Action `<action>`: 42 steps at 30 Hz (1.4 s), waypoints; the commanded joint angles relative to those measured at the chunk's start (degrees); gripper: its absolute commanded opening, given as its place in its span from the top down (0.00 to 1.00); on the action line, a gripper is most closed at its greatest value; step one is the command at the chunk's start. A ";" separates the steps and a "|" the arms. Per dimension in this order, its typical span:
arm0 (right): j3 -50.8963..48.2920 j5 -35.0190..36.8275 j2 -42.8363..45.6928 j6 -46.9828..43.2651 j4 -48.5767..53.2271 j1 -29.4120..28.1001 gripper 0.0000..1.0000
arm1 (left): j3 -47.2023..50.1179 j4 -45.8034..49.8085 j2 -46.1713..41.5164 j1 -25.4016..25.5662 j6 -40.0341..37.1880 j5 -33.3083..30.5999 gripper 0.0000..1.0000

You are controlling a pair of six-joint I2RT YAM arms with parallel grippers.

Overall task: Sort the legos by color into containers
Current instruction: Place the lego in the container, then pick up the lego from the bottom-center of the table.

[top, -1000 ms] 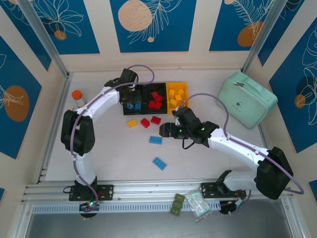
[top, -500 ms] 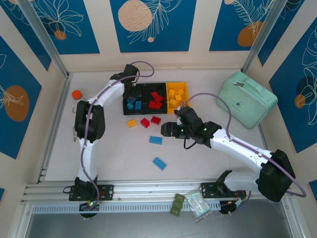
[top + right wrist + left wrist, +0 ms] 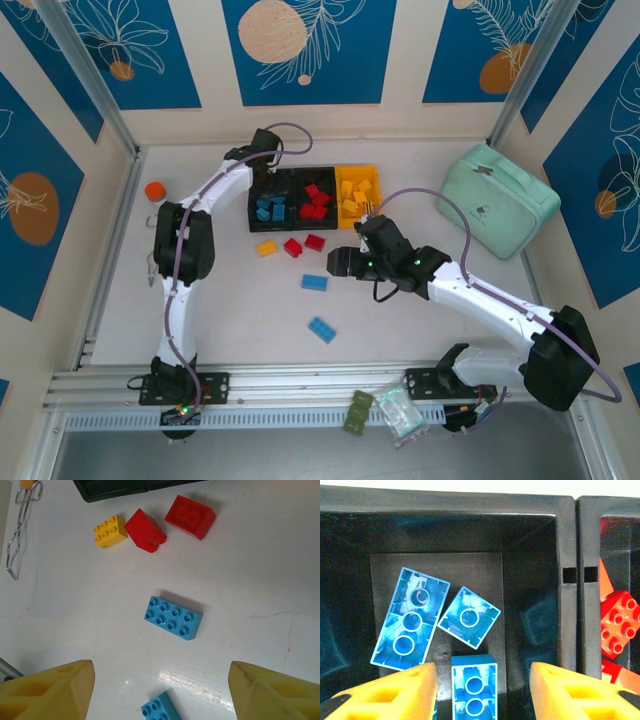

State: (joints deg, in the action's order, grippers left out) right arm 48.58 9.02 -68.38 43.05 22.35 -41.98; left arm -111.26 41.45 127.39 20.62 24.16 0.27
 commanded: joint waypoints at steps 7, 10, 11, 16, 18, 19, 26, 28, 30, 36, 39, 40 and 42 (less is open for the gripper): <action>-1.46 1.22 1.26 -0.23 2.06 -0.90 0.28 | 12.20 -2.95 -15.38 -0.07 0.97 5.24 0.48; -1.75 1.28 1.66 -0.60 2.73 -1.35 0.28 | 18.97 -5.13 -20.80 0.33 0.40 6.52 0.46; -1.87 1.27 1.83 -0.60 2.94 -1.44 0.28 | 20.79 -5.33 -22.21 0.43 0.11 6.80 0.46; -2.08 2.07 2.10 -1.44 5.31 -3.81 0.28 | 31.56 -6.94 -30.29 0.56 0.13 9.28 0.45; -2.22 2.62 2.02 -1.15 6.40 -5.21 0.28 | 36.15 -8.31 -34.01 0.56 1.37 10.58 0.45; -2.26 2.84 1.99 -1.03 6.93 -6.06 0.28 | 38.78 -8.93 -36.03 0.62 2.15 11.24 0.45; -2.18 4.11 -0.74 -1.91 9.59 -12.12 0.29 | 56.37 -13.51 -49.15 0.65 7.97 15.49 0.43; -1.93 4.77 -2.87 -2.09 10.49 -14.14 0.30 | 60.54 -13.29 -52.69 0.65 8.99 16.37 0.43; -1.43 6.01 -5.09 -2.08 11.02 -16.34 0.31 | 64.32 -12.68 -55.94 0.65 9.99 16.85 0.43; 1.91 9.58 -14.27 -1.48 12.46 -21.86 0.31 | 74.97 -12.39 -65.14 0.65 15.12 19.64 0.41; 4.23 10.75 -18.96 -1.88 12.89 -23.92 0.31 | 78.18 -10.70 -68.68 0.65 15.91 18.52 0.40; 5.06 10.99 -20.64 -2.08 13.03 -24.41 0.31 | 78.78 -10.06 -69.33 0.65 15.99 18.13 0.40; 6.59 11.60 -23.51 -2.31 13.74 -25.27 0.33 | 79.60 -9.77 -70.02 0.65 16.22 18.07 0.40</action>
State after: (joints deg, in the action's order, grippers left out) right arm 52.66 18.35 -89.60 41.50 34.04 -66.15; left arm -32.80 30.63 58.72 20.91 38.85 17.58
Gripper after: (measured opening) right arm 0.673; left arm 0.598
